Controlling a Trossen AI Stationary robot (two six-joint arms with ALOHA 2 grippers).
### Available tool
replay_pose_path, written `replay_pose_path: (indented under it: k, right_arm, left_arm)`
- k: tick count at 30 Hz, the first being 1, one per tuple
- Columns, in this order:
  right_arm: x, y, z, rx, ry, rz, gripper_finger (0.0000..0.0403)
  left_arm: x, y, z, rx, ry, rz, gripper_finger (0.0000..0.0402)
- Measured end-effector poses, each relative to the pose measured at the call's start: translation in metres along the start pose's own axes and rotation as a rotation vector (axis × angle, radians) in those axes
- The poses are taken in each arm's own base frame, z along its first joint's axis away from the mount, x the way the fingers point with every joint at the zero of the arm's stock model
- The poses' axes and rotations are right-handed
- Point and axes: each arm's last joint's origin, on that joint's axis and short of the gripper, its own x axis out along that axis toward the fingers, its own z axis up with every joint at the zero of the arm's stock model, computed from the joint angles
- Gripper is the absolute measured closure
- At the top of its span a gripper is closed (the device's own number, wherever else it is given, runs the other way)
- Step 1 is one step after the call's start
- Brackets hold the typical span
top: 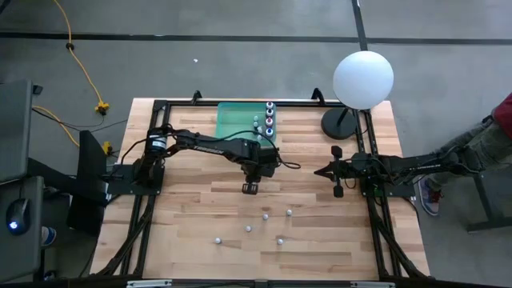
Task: Pick & Place food coloring
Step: Put the small green food coloring bottle into the blue transparent bin
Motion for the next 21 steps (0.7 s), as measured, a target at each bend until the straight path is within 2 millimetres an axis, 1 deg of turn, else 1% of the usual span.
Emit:
replay_pose_path:
  k: [4,12,16,21]
  right_arm:
    - [0.0,0.0,0.0,0.0,0.0,0.0,0.0402]
    - [0.0,0.0,0.0,0.0,0.0,0.0,0.0402]
    - [0.0,0.0,0.0,0.0,0.0,0.0,0.0402]
    - [0.0,0.0,0.0,0.0,0.0,0.0,0.0402]
  left_arm:
    - [-0.007,0.0,0.001,-0.02,0.025,-0.002,0.0364]
    - [-0.046,0.001,0.015,-0.026,0.054,-0.008,0.0363]
    - [-0.075,0.003,0.016,-0.031,0.006,0.0,0.0363]
    - [-0.113,0.009,0.004,-0.065,-0.058,0.022,0.0362]
